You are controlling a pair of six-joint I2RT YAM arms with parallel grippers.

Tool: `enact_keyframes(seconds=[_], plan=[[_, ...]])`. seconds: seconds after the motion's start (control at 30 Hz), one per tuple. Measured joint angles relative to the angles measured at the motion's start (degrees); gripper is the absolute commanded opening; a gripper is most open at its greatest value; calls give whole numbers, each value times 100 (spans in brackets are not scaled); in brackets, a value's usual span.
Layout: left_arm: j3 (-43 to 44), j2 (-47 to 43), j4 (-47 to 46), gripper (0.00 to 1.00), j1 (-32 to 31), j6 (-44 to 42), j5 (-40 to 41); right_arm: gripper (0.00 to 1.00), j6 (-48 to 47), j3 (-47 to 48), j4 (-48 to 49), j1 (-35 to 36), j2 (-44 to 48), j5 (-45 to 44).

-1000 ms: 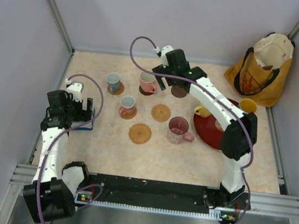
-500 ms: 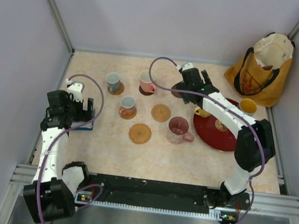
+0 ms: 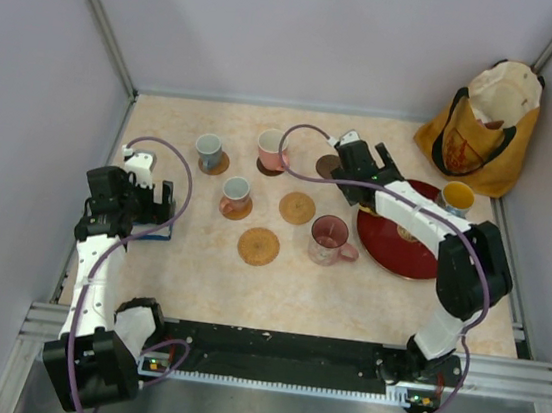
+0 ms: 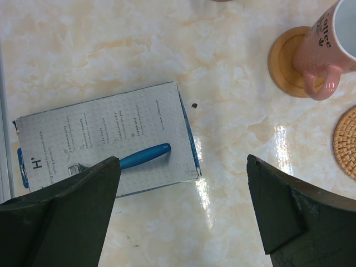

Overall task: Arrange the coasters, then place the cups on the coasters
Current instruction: Pick up the cup from the tray.

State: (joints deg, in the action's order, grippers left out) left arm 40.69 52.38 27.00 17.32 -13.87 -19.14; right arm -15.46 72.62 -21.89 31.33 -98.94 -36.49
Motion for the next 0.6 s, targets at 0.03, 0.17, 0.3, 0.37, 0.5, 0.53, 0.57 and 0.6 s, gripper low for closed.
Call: enact_keyframes(seconds=[0.03, 0.17, 0.3, 0.37, 0.5, 0.53, 0.57, 0.6], plan=[[0, 0, 0, 99, 0, 0, -13, 99, -2, -44, 0, 0, 28, -7], [0, -2, 0, 99, 11, -2, -57, 99, -4, -297, 31, 0, 236, -26], [0, -2, 2, 99, 15, -2, -92, 99, -22, -522, 37, 0, 501, -66], [0, -4, 2, 99, 15, -2, -103, 99, -39, -623, 55, 0, 627, -83], [0, -2, 2, 98, 17, -2, -105, 99, -48, -789, 109, 0, 807, -101], [0, -2, 2, 98, 22, -2, -107, 99, -48, -833, 114, 0, 846, -101], [0, -4, 2, 98, 22, -2, -107, 99, -48, -866, 109, 0, 885, -98], [0, -2, 2, 99, 22, -4, -111, 99, -46, -901, 116, -2, 925, -98]])
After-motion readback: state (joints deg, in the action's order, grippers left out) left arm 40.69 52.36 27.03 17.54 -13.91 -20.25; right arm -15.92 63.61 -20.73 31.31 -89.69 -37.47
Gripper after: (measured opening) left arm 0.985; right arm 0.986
